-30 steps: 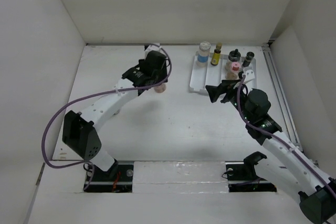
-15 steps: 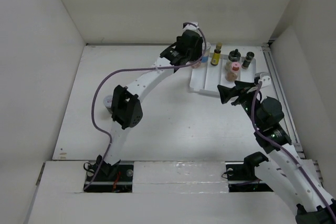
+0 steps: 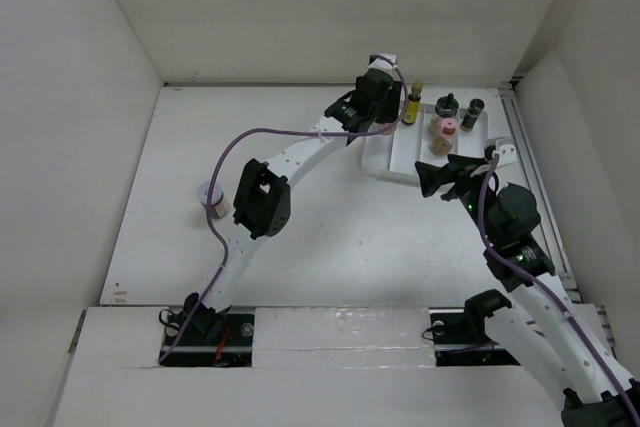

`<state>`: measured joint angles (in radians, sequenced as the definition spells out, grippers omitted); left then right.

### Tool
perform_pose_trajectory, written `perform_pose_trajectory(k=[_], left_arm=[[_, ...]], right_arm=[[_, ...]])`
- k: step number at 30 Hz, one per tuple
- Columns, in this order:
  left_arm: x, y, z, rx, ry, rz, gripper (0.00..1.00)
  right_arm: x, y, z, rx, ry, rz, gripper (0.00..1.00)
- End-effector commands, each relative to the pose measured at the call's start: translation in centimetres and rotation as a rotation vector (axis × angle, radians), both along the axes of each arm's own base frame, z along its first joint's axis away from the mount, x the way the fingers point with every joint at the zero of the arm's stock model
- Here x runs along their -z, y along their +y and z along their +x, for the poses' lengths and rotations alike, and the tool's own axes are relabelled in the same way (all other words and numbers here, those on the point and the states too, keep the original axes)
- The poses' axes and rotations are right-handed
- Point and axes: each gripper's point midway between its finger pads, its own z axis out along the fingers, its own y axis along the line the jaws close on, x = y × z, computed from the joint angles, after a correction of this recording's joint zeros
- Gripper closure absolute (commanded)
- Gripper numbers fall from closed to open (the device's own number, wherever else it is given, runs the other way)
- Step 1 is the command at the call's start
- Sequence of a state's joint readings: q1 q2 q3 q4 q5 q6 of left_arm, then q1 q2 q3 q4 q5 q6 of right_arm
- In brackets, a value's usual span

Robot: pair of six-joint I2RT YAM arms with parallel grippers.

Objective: Organize the condiment bottles

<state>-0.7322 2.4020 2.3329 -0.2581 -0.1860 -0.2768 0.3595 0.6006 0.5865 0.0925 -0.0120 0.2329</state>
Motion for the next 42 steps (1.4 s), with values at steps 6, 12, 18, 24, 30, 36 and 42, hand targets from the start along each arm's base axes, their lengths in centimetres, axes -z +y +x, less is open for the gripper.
perform_pose_trajectory(k=[6, 12, 18, 24, 30, 36, 42], left_arm=[[-7.5, -1.3, 2.8, -0.02, -0.267, -0.086, 0.7], [-5.6, -1.6, 3.2, -0.013, -0.26, -0.055, 0.7], [-3.8, -1.8, 3.3, 0.002, -0.241, -0.028, 0.61], [-2.7, -2.1, 3.1, 0.02, -0.228, -0.024, 0.48], [-2.3, -1.7, 2.9, 0.011, -0.217, -0.01, 0.38], [-2.3, -1.7, 2.9, 0.011, -0.217, -0.01, 0.34], [-8.2, -0.5, 1.6, 0.003, -0.267, -0.067, 0.27]], right_arm=[[-0.2, 0.2, -0.1, -0.016, -0.007, 0.011, 0.1], [0.4, 0.3, 0.2, -0.016, 0.01, 0.005, 0.1], [0.7, 0.4, 0.6, -0.016, 0.02, 0.001, 0.1], [0.7, 0.4, 0.6, -0.016, 0.02, 0.001, 0.1], [0.7, 0.4, 0.6, -0.016, 0.02, 0.001, 0.1], [0.2, 0.3, 0.3, -0.016, 0.003, 0.007, 0.1], [0.6, 0.5, 0.2, -0.025, 0.012, 0.003, 0.1]])
